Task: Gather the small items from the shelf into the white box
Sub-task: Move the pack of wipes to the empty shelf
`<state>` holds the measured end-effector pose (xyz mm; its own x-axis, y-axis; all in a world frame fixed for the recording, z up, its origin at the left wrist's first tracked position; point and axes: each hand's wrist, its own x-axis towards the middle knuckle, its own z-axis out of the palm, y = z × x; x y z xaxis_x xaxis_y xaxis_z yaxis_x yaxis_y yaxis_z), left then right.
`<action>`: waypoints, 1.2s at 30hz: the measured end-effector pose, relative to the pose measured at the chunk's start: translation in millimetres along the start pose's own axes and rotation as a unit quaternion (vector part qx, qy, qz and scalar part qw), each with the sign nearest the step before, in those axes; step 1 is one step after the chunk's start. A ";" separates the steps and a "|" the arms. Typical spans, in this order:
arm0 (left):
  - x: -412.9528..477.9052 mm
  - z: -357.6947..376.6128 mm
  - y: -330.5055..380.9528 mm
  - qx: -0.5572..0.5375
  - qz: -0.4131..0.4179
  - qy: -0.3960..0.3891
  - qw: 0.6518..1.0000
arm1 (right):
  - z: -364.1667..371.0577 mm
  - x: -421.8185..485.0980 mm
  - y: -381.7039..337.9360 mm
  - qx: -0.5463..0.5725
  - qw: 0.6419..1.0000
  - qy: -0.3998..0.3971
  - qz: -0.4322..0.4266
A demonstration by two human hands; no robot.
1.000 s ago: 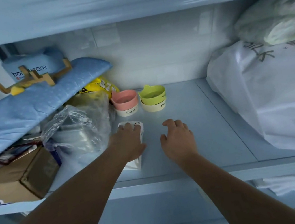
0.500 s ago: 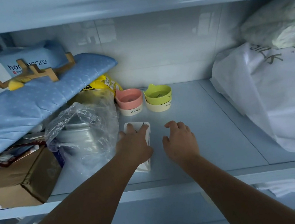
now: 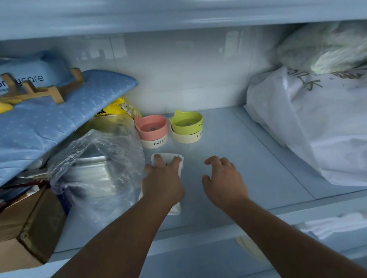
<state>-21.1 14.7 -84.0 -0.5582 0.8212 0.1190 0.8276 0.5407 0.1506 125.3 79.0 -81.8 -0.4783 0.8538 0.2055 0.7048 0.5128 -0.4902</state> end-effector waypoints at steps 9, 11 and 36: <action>-11.6 -19.0 20.2 -0.046 0.084 0.044 0.994 | -13.3 -14.9 -4.6 0.064 0.998 0.009 0.025; -13.4 -27.8 26.5 -0.059 0.100 0.058 0.992 | -17.4 -16.4 -5.2 0.105 0.993 0.015 0.050; -108.3 -75.4 58.1 0.008 0.049 0.053 0.997 | -48.9 -19.6 7.1 0.636 0.718 -0.201 0.197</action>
<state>83.0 -56.6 -14.1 -0.4761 0.8474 0.2349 0.8793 0.4617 0.1167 165.3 70.3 -47.9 -0.6655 0.6846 -0.2973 -0.1009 -0.4772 -0.8730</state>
